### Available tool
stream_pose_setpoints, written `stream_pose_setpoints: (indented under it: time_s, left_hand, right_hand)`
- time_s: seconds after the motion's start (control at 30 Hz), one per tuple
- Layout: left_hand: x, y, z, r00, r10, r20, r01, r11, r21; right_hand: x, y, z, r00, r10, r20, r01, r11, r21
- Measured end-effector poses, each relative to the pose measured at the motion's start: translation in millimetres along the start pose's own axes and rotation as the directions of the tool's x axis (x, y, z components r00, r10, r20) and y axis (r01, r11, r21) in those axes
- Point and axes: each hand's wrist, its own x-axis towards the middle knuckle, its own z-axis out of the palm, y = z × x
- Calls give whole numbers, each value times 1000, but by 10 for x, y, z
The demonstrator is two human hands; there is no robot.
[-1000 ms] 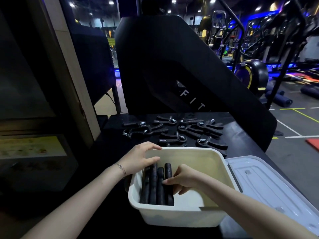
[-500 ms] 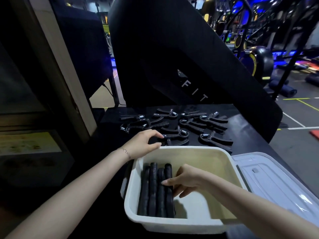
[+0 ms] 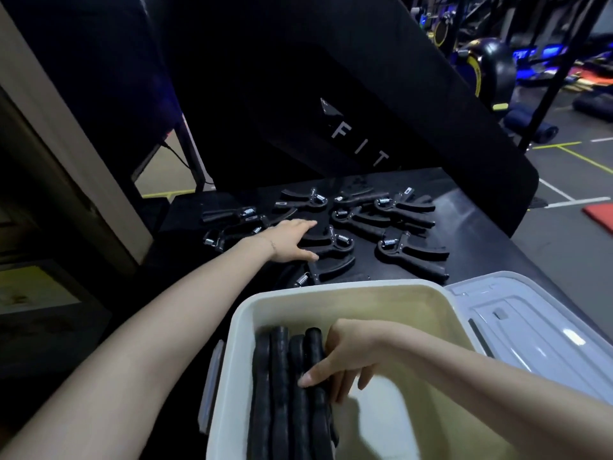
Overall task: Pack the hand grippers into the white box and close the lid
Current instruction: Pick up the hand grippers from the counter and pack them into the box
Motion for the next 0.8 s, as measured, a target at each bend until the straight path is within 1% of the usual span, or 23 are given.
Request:
stream_pose_setpoints:
  time_s: [0.07,0.23,0.4,0.5,0.57,0.63,0.73,0.8]
  left_hand:
    - [145,-20,52,999,13,33,-14,998,59]
    - [403,-39,223,994,56,96,-69,987,143]
    - [563,-70,371,989,57,137,-80,982,168]
    - [657,-111,443,988,57,142,-83,980,182]
    - [695,-126,480,988,67,138,-91,980,177]
    - [711,-120,498,992,81,101,-98,980,174]
    - [720,-97,506,995,92,32,-97,976,194]
    - [715,-88,491,995,95,20,-97,977,189]
  right_hand:
    - [23,-20,-24,1000,-2,6,2,999,-47]
    - [51,-23,-26,1000,-18,-14,16,992,-125]
    - [59,-17,-99,996,-43,-77,31,989,-147]
    - [63,-27,-189,994,-59,-93,46,990,-136]
    - [56,-22,-241,994,-57,-94,48,994,-103]
    - [37,-20,-261,993,-60,-98,52,995,-83]
    - [6,-30,-244,987,-75,-140,57,990,-125]
    - [-25,-46,-248,979,-104,-176,76,985,-156]
